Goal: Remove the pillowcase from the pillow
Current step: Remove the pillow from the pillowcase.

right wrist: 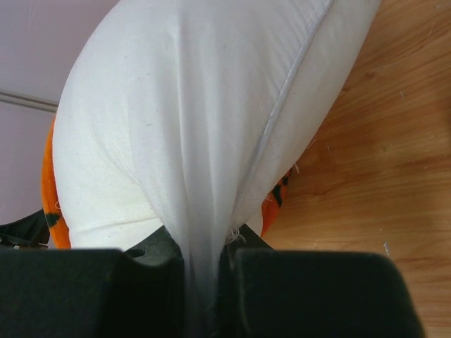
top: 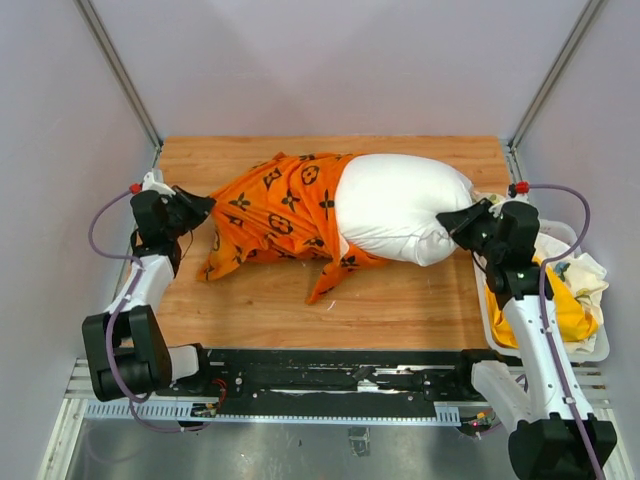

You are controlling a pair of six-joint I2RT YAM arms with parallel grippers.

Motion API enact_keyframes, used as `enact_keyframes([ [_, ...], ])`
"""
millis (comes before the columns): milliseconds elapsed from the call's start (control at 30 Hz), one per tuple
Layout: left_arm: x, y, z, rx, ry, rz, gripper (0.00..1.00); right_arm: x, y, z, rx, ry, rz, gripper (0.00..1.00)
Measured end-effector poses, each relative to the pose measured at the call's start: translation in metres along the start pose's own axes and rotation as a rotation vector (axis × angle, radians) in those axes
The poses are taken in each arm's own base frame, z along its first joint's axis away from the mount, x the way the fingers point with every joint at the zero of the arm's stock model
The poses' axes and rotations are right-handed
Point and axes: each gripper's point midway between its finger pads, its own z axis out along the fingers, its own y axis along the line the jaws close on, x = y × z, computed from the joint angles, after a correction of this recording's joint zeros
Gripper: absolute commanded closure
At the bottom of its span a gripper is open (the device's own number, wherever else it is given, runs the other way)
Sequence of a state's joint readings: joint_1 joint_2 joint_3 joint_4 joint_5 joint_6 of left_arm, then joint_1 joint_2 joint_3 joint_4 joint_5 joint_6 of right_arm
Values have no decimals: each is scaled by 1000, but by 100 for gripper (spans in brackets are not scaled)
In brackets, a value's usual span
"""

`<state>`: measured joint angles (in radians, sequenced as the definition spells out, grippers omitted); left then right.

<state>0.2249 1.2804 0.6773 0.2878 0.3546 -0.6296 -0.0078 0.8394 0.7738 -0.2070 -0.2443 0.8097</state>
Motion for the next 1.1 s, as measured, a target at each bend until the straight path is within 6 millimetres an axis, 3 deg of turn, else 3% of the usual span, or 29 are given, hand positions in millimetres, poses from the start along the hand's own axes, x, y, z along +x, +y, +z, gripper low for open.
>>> enact_keyframes([
  [33, -3, -3, -4, 9, -12, 0, 59, 0, 0, 0, 1, 2, 3, 99],
  [67, -5, -7, -6, 21, -17, 4, 40, 0, 0, -1, 0, 1, 5, 99],
  [100, -9, -9, -8, 26, -30, 15, 6, 0, 0, -1, 0, -3, 6, 99],
  [133, -13, -9, -8, 24, -41, 34, 1, -3, -1, -1, 8, -17, 6, 99],
  [233, -20, -22, -3, -20, -56, 126, 1, -12, -8, -1, 48, -64, 8, 99],
  [300, -19, -72, 2, 13, -63, 281, 1, -13, -9, -1, 59, -73, 4, 99],
  [400, 26, -159, -11, 217, -10, 424, 1, -10, -5, 0, 65, -80, -10, 99],
  [500, 67, -226, -50, 430, 21, 505, 1, -9, -2, 1, 67, -86, -20, 99],
  [600, 106, -272, -91, 587, 45, 549, 1, -9, 0, 0, 70, -94, -27, 99],
  [667, 134, -291, -110, 646, 73, 572, 1, -8, 3, -2, 68, -97, -34, 99],
  [733, 157, -297, -117, 653, 107, 595, 1, -8, 8, -3, 58, -102, -42, 99],
  [800, 179, -292, -111, 615, 141, 621, 1, -8, 12, -6, 51, -110, -48, 99],
  [967, 219, -252, -73, 428, 213, 681, 1, -7, 14, -10, 48, -108, -54, 99],
  [1100, 234, -229, -53, 319, 222, 716, 6, -5, 14, -14, 52, -99, -60, 99],
])
